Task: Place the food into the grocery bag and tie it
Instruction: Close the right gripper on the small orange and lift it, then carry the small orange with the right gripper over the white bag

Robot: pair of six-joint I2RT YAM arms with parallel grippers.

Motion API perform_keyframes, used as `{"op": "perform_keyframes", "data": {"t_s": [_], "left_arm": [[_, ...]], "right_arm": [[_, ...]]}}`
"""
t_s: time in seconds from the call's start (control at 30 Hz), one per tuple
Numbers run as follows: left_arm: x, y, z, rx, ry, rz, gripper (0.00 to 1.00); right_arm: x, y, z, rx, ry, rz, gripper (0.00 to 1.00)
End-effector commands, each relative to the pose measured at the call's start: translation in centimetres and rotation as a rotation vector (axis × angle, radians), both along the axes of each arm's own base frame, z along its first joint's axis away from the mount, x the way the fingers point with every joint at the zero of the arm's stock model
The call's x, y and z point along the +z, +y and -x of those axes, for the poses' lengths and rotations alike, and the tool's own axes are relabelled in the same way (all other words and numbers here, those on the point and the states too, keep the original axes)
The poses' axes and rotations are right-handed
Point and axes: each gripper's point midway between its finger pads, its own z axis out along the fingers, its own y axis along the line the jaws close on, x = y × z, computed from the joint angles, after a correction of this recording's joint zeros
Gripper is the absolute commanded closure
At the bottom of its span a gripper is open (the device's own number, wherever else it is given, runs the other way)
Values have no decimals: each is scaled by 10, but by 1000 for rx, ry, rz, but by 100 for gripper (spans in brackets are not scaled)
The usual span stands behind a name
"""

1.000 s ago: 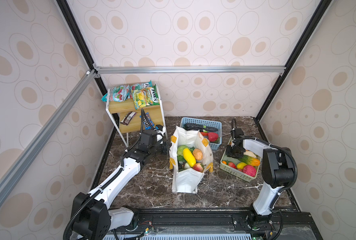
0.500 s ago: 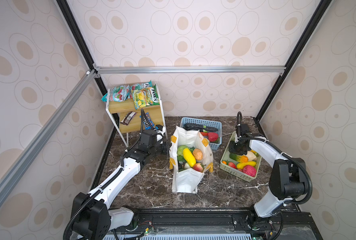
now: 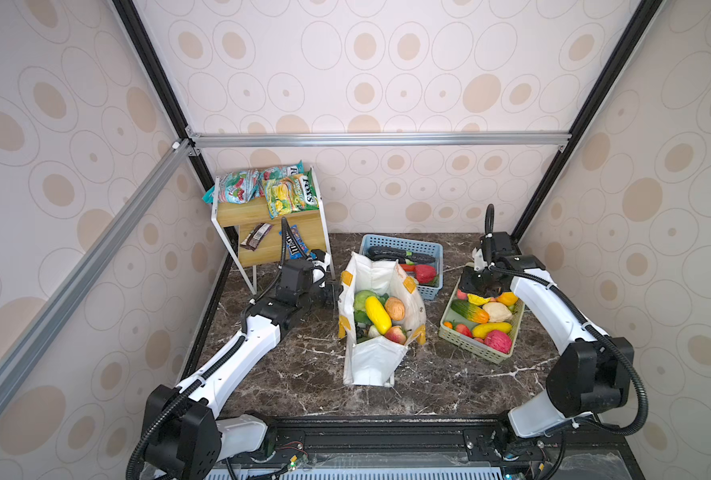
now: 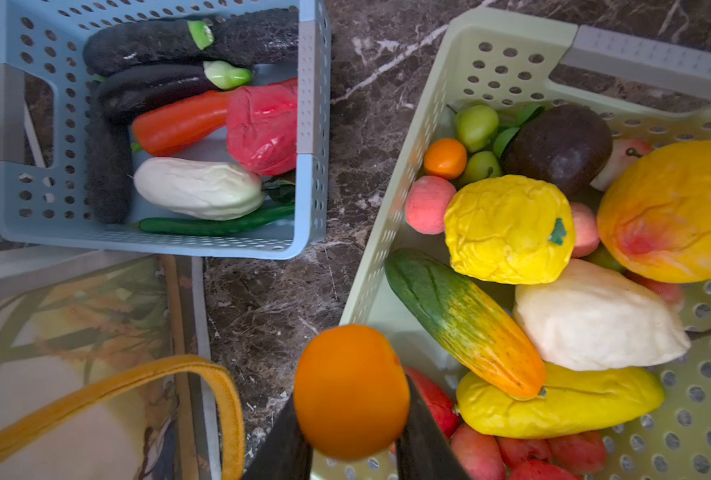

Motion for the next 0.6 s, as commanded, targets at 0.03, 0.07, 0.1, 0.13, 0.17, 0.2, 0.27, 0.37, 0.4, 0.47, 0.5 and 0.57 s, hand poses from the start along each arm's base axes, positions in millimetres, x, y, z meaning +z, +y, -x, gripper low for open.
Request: {"op": "perform_keyframes", "data": {"t_s": [0.03,0.07,0.1,0.13,0.17,0.2,0.27,0.37,0.4,0.47,0.5,0.57], "left_arm": [[13,0,-7,9,-40,22,100],[13,0,-7,7,-39,22,100],[13,-1,-7,5,-39,22,100],[14,-1,-7,4,-40,22,100],[13,-1,-7,5,-37,21,100],[13,-1,-7,4,-37,21,100],[13,-1,-7,4,-36,23,100],[12,-1,-7,3,-35,21,100],[12,0,-7,5,-35,19,100],[13,0,-7,5,-37,19,100],[13,0,-7,4,-37,21,100],[13,0,-7,5,-38,20,100]], "right_arm": [[25,16,8,31,-25,-21,66],[29,20,9,39,-28,-21,66],[32,23,9,46,-32,-23,66],[36,27,10,54,-38,-25,66],[40,31,10,62,-46,-26,66],[45,36,10,72,-56,-29,66],[55,47,12,94,-73,-33,66],[66,55,13,101,-99,-34,66],[70,69,16,130,-111,-39,66],[76,78,19,144,-126,-46,66],[80,82,20,154,-135,-50,66],[86,91,23,172,-144,-52,66]]}}
